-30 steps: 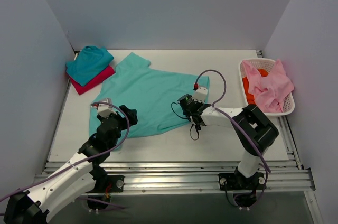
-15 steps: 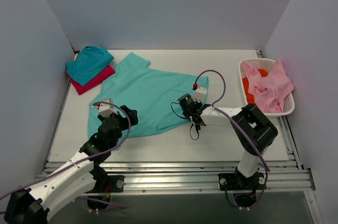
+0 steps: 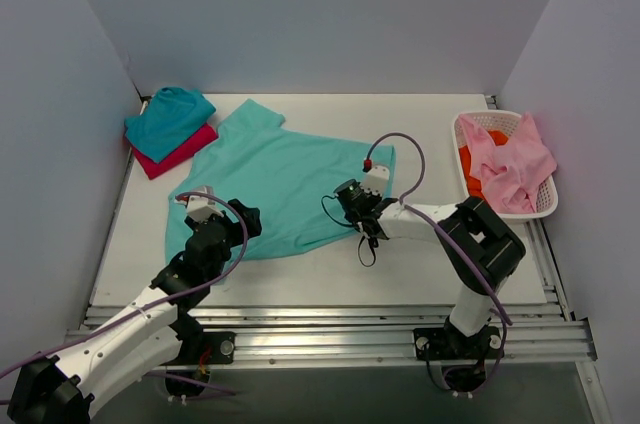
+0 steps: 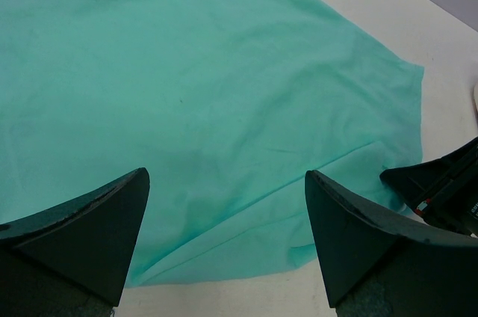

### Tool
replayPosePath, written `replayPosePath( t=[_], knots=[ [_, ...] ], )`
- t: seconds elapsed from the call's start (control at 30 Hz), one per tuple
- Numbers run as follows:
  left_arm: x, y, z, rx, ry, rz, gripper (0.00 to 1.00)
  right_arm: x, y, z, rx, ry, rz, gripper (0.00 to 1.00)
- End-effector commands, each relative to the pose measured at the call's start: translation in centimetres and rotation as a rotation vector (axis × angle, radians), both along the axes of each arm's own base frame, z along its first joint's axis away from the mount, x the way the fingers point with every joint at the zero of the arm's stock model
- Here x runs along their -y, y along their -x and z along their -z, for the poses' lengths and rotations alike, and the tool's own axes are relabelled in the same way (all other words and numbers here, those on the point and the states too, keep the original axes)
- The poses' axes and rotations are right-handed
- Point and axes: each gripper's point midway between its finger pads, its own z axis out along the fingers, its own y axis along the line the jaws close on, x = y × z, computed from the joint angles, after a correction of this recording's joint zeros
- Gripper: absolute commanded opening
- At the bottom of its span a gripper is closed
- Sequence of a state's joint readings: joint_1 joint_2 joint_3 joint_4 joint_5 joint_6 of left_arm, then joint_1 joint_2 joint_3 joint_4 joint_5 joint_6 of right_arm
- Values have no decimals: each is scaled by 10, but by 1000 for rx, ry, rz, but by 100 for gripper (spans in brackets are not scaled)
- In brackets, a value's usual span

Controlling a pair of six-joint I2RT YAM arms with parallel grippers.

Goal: Fold and stack the t-shirts
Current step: Flatten the tshirt out

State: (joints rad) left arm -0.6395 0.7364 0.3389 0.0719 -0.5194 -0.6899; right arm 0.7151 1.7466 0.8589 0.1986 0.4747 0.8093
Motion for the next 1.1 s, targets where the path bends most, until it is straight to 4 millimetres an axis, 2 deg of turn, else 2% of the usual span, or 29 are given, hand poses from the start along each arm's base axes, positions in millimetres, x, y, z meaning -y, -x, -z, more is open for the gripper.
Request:
replayPosePath(
  t=[0.0,0.2,0.37,0.6,0.73,0.83,0.93,1.07],
  knots=[
    [0,-6,-15,53,16,-10,94,3,1,-16,24,35,17,6],
    [0,-6,-15,51,17,-6,94,0,5,-41,67,43,18,6],
    [0,-4,-17,55,23,-2,94,0,10,-49,76,43,17,6],
    [0,-3,-19,59,28,-3,94,-2,17,-55,84,37,6,0],
    [2,-3,-18,55,29,6,94,-2,26,-60,93,40,2,0],
    [3,-3,-19,55,31,10,94,4,37,-64,84,62,5,0],
    [3,-3,-21,59,36,14,94,7,48,-75,99,51,-1,0],
    [4,-2,-21,58,40,20,94,14,62,-100,135,10,-5,0]
  ],
)
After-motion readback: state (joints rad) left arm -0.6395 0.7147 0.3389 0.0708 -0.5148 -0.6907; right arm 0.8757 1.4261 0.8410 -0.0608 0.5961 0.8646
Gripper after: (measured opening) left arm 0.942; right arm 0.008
